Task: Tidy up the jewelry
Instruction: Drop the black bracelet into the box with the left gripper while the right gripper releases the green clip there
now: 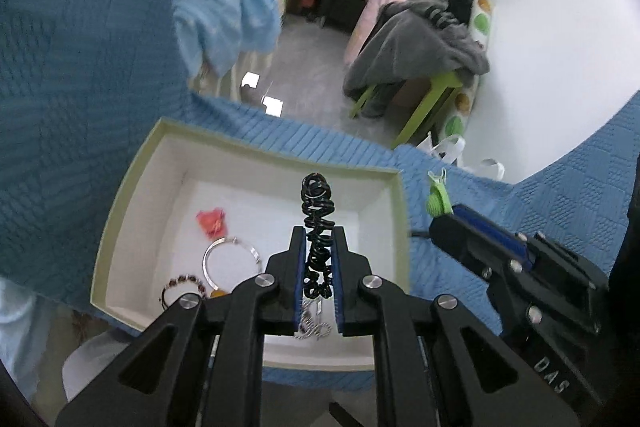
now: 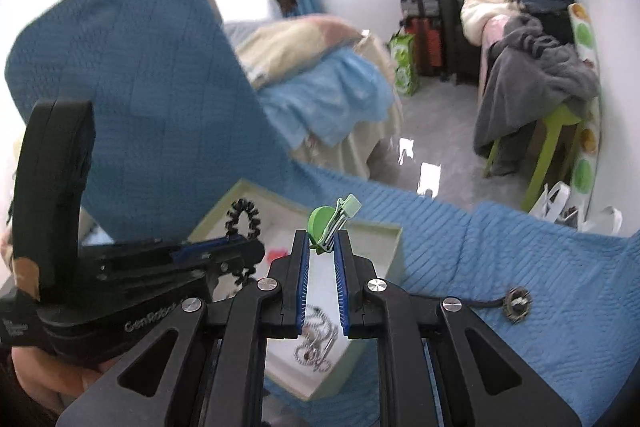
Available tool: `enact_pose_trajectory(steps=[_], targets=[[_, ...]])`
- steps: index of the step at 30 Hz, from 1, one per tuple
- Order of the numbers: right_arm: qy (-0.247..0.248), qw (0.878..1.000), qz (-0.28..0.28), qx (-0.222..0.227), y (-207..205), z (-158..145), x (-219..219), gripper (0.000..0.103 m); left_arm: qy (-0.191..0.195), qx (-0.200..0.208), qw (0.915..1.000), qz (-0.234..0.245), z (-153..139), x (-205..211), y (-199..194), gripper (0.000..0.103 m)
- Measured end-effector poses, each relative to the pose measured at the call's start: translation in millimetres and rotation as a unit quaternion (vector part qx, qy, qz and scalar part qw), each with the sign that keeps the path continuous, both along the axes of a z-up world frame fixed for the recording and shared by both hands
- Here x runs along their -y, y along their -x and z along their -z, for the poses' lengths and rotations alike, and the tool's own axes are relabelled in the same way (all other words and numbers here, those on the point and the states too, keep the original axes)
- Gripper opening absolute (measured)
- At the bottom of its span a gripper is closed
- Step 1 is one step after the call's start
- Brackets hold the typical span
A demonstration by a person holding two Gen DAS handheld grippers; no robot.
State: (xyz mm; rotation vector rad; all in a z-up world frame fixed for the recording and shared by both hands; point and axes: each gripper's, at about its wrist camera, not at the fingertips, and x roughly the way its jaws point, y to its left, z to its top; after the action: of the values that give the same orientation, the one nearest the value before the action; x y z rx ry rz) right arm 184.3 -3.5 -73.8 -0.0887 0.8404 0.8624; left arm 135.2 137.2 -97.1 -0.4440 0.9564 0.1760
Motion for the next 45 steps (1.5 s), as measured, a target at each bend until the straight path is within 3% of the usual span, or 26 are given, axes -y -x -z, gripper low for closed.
enact_pose_trajectory(steps=[6,14,17,20,22,24,34,45], targets=[[0.036,0.999,-0.017,-0.026,6.7,31.5,-17.1,0.011,0.009,-0.028,0.9995,-0.004,26.4,-11.7,4.5,0.012],[0.057,0.997,-0.030,-0.041,11.3,51.8,-25.1,0.011,0.014,-0.041,0.9991,-0.004,37.3,-13.4,10.4,0.014],[0.054,0.997,-0.030,-0.044,10.1,51.9,-24.6,0.012,0.012,-0.039,0.9991,-0.003,36.5,-12.6,10.5,0.021],[0.050,0.997,-0.026,-0.043,9.0,49.3,-22.2,0.012,0.008,-0.039,0.9992,-0.003,35.1,-10.2,10.5,0.038],[0.040,0.998,-0.025,-0.042,8.5,45.5,-18.6,0.019,0.006,-0.039,0.9992,-0.005,33.6,-9.1,8.9,0.049],[0.029,0.999,-0.022,-0.039,8.1,41.0,-13.7,0.028,0.008,-0.030,0.9995,-0.003,30.0,-7.9,10.3,0.049],[-0.001,1.000,0.025,0.011,-9.2,14.5,37.2,0.028,-0.006,0.040,0.9990,0.016,2.0,17.1,1.6,0.049],[-0.013,0.997,0.079,0.022,-35.1,11.5,98.5,0.028,0.023,0.075,0.9957,0.050,1.9,56.7,-24.7,0.049]])
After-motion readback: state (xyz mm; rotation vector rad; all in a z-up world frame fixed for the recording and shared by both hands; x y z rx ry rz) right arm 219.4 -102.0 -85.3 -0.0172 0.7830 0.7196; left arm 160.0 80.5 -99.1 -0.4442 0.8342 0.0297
